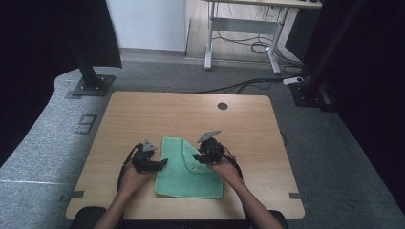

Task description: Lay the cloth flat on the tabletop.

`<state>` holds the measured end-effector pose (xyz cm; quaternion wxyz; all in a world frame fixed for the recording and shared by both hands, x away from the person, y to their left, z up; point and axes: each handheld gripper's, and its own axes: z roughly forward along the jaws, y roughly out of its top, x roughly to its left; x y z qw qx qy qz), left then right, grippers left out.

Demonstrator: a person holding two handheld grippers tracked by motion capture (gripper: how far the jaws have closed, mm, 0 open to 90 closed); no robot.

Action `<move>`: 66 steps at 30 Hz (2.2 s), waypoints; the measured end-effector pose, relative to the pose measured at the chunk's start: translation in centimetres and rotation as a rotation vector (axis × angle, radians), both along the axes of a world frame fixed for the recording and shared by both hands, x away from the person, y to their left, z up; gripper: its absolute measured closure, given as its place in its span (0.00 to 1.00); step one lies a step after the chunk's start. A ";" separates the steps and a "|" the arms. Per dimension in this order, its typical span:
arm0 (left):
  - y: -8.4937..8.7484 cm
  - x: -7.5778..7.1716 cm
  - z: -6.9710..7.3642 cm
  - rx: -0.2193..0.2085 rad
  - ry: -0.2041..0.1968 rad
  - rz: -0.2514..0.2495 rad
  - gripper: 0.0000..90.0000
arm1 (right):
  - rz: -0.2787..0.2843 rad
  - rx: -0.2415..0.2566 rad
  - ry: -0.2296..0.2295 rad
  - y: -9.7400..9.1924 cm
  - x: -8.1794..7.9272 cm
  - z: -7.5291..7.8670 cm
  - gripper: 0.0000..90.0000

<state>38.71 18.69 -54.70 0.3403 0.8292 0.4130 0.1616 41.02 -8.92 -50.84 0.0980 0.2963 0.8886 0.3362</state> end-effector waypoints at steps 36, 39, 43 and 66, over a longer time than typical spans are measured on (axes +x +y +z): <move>-0.1 -0.1 0.0 0.000 -0.001 0.006 0.25 | 0.124 -0.033 0.003 3.9 -3.3 -0.7 0.97; -0.1 -0.1 0.0 0.000 -0.001 0.007 0.25 | 0.088 -0.029 -0.013 2.7 -2.7 0.1 0.97; -0.1 -0.1 0.0 -0.002 -0.001 0.008 0.25 | 0.035 -0.021 -0.019 0.9 -1.9 0.8 0.97; -0.2 -0.1 0.0 -0.002 -0.001 0.010 0.26 | -0.288 -0.022 -0.031 -8.6 6.0 0.1 0.92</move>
